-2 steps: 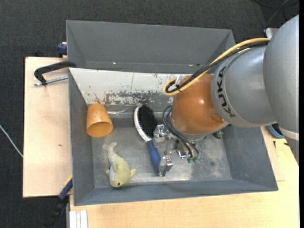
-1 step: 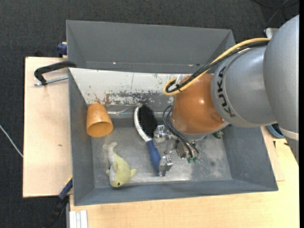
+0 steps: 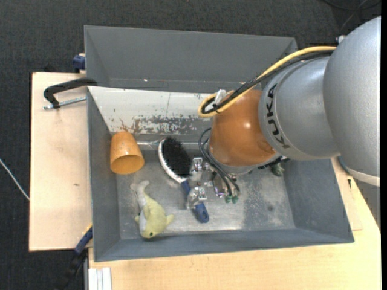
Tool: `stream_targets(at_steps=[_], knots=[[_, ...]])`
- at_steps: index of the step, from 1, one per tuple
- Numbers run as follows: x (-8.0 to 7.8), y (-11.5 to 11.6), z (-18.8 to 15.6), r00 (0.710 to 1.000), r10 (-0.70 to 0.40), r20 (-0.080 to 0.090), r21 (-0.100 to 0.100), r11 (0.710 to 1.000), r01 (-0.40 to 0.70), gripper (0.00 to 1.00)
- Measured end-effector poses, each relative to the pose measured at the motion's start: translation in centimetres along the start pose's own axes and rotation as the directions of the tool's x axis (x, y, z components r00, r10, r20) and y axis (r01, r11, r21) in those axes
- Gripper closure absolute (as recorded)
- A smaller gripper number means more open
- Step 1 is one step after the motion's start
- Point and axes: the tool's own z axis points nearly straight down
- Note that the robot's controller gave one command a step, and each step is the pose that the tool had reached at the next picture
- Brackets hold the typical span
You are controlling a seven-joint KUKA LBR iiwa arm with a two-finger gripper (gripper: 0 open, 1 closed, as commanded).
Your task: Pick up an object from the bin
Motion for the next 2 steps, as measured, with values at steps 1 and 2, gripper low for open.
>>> stream_targets(at_steps=[1,2], knots=[[-0.07,1.50,-13.02,0.999,0.048,-0.019,0.005,0.999,-0.048,1.00],[0.11,1.44,-12.55,0.998,0.048,-0.028,0.008,0.999,-0.047,0.00]])
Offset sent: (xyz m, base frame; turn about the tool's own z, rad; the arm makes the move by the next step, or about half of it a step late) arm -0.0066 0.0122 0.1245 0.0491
